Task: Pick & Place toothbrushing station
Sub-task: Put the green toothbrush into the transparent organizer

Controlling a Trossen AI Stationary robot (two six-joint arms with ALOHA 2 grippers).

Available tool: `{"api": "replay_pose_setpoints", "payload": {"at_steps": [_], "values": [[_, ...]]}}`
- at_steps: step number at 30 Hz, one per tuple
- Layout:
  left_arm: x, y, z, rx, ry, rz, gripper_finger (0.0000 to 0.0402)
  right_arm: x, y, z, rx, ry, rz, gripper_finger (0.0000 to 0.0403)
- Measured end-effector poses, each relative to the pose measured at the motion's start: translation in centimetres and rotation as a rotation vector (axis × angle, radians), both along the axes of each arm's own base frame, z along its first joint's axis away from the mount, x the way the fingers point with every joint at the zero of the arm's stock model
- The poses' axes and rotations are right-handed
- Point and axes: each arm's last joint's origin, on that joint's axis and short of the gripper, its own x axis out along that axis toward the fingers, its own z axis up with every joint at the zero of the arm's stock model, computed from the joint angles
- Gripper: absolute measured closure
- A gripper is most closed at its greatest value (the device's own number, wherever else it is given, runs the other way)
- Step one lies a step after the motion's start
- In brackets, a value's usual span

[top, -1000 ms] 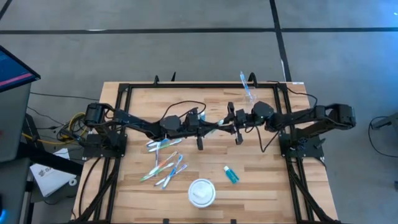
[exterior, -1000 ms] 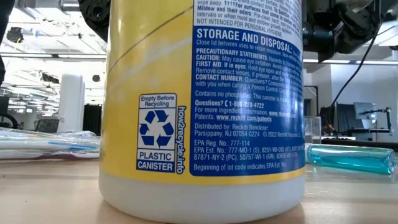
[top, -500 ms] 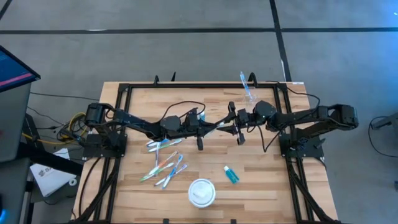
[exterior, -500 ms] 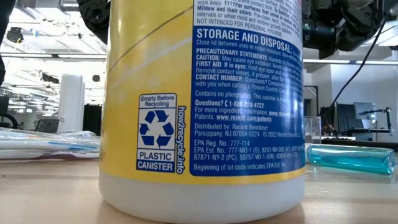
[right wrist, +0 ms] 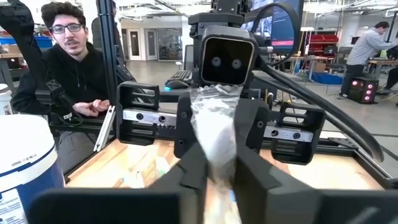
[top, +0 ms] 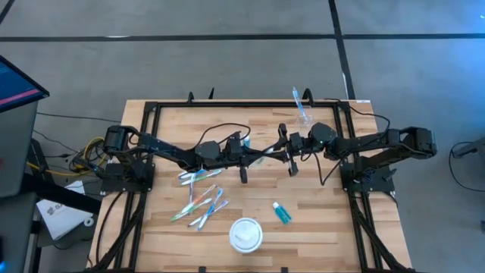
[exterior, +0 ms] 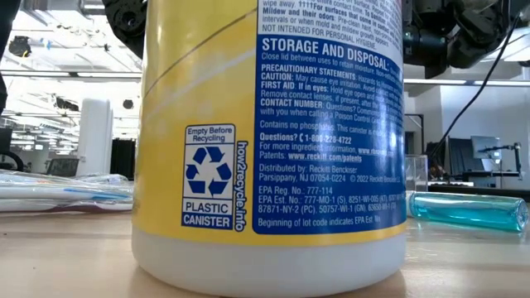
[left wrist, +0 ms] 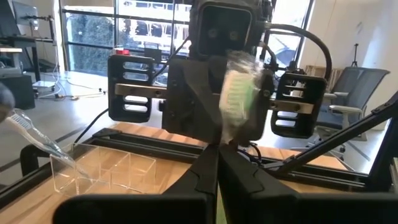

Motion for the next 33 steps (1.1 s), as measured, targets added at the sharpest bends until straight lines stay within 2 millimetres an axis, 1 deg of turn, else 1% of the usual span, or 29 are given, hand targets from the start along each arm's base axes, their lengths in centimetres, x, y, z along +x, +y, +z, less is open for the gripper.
{"api": "replay_pose_setpoints", "payload": {"at_steps": [1,2,6,9,16,20,21,23,26,29,33], "values": [[0.0,0.0,0.0,0.000,0.000,0.000,0.0401,0.0,0.0,0.0,-0.008,-0.002,-0.002,0.0383],[0.0,0.0,0.0,0.000,0.000,0.000,0.0400,0.0,0.0,0.0,-0.017,-0.004,-0.003,0.0389],[0.0,0.0,0.0,0.000,0.000,0.000,0.0396,0.0,0.0,0.0,-0.014,-0.003,-0.003,0.0384],[0.0,0.0,0.0,0.025,0.005,0.003,0.0390,0.0,0.0,0.0,-0.015,-0.002,-0.003,0.0394],[0.0,-0.1,-0.2,0.034,0.026,0.005,0.0358,-0.1,-0.1,-0.1,-0.014,0.006,-0.002,0.0396],[-0.9,0.0,-0.1,0.034,0.028,0.010,0.0340,-0.4,-0.7,0.1,-0.010,0.022,-0.026,0.0394],[-1.4,0.1,-0.1,0.034,0.044,0.010,0.0338,-0.6,-0.9,0.1,-0.008,0.026,-0.035,0.0394],[-2.0,0.1,0.4,0.033,0.023,0.014,0.0335,-0.8,-1.4,0.4,-0.011,0.017,-0.058,0.0396],[-3.2,0.1,0.5,0.015,0.026,0.015,0.0336,-1.3,-2.3,0.9,-0.013,0.002,-0.104,0.0396],[-4.2,-0.1,0.1,0.009,0.041,0.009,0.0340,-1.9,-3.3,0.9,-0.005,0.030,-0.176,0.0396],[-4.8,-0.2,-0.3,0.007,0.057,0.003,0.0346,-2.8,-4.6,1.2,0.027,0.055,-0.285,0.0396]]}}
